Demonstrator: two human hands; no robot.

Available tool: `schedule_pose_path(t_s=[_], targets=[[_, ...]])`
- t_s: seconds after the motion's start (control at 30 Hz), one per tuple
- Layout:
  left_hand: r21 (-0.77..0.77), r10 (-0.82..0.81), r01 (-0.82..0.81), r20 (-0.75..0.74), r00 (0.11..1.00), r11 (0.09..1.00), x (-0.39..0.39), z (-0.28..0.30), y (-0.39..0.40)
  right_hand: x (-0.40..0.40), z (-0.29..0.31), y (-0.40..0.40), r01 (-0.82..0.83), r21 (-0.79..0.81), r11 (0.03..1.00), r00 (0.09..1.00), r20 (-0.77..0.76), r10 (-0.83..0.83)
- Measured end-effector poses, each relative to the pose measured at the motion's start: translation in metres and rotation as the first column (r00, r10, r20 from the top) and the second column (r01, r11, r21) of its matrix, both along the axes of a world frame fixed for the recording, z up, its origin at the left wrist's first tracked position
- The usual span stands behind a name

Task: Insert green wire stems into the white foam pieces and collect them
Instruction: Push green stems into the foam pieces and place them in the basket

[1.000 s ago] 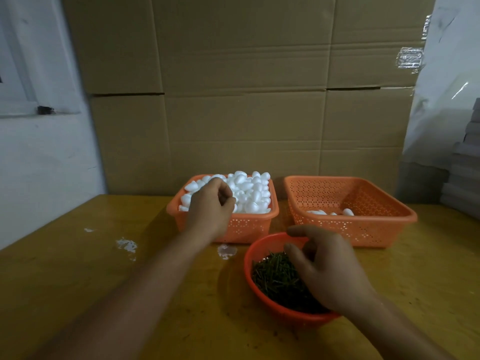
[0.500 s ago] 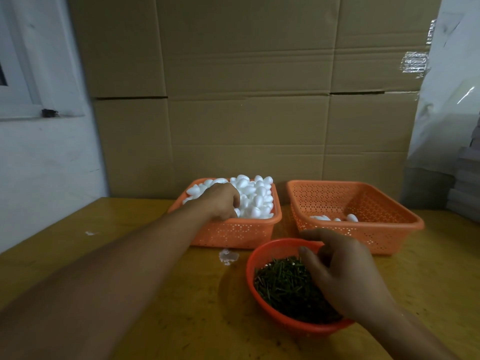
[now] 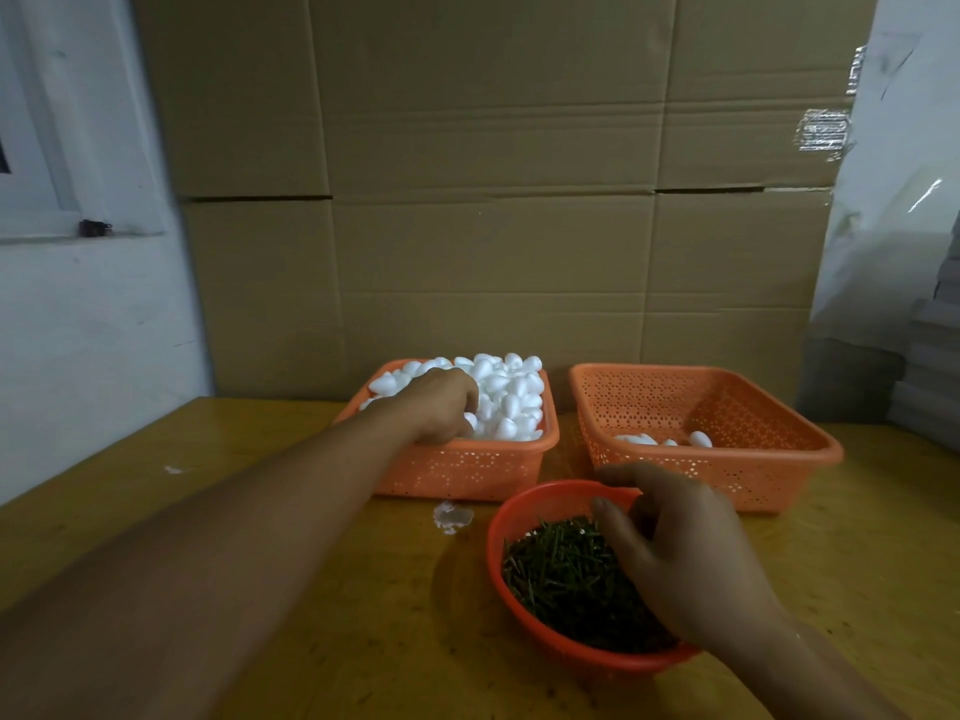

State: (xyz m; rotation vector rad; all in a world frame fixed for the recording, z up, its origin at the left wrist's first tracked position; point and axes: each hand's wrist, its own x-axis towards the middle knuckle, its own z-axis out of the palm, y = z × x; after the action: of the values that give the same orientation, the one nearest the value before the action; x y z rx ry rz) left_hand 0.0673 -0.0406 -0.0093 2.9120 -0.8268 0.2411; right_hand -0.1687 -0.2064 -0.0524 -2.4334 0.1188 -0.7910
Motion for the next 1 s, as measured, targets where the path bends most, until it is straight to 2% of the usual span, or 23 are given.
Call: schedule_pose_path(t_s=[0.1,0.17,0.27,0.47,0.67,0.87,1.0], targets=[[-0.154,-0.080,0.084,0.030,0.996,0.985,-0.001,-0.002,0.005,0.000,0.000,0.000,0.005,-0.005,1.000,1.000,0.008,-0.005],[-0.297,-0.139,0.158,0.082,0.987,0.942,-0.009,-0.004,0.007,0.000,0.000,0.001,0.004,-0.005,1.000,1.000,0.010,-0.003],[-0.496,-0.193,0.222,0.108,0.975,0.840,-0.030,-0.004,0.009,0.001,0.000,0.000,0.001,-0.008,1.000,1.000,0.010,-0.001],[-0.738,-0.304,0.269,0.091,0.948,0.619,-0.079,-0.009,0.010,0.001,-0.001,0.000,0.006,-0.006,1.000,1.000,-0.006,-0.006],[-0.835,-0.466,0.293,0.050,0.883,0.465,-0.121,-0.029,0.009,0.001,-0.001,-0.001,-0.002,-0.020,1.000,1.000,-0.019,0.002],[-0.779,-0.459,0.390,0.149,0.876,0.491,-0.143,-0.043,0.010,0.000,0.001,-0.001,0.022,-0.076,0.997,0.999,-0.040,-0.025],[-0.734,-0.461,0.443,0.199,0.865,0.515,-0.149,-0.044,0.011,0.000,0.003,-0.001,0.011,-0.146,0.989,0.990,-0.136,-0.031]])
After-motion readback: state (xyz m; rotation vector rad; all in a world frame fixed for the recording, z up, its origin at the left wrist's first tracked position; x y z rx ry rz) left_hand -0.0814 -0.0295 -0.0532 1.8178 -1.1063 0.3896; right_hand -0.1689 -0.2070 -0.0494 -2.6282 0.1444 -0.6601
